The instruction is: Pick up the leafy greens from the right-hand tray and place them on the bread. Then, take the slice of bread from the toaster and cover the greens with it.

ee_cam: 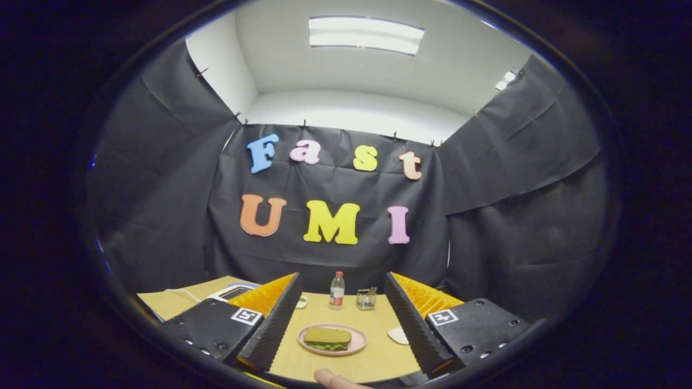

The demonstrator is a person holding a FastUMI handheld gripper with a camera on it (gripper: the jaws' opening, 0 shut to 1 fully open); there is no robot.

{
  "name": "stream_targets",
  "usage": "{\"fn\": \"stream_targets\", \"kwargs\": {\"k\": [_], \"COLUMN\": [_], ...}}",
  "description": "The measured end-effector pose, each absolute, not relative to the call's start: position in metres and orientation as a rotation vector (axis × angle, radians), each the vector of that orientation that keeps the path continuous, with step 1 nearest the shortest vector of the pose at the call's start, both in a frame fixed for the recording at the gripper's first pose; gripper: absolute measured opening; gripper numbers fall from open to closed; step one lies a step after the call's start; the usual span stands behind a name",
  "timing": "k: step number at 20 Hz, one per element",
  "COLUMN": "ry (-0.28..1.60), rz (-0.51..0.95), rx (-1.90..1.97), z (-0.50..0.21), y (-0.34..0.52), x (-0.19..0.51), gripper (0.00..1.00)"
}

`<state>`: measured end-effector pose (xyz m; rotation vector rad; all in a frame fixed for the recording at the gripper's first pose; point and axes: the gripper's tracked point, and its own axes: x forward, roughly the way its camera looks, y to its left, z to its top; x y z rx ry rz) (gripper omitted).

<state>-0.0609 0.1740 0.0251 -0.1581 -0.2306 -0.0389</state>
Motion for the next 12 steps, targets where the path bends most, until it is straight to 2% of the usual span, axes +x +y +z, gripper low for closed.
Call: {"fn": "stream_targets", "kwargs": {"k": [12], "ry": [-0.18], "rz": [-0.005], "rx": [-0.122], "z": [0.0155], "y": [0.1767], "x": [-0.0527], "gripper": [0.95]}}
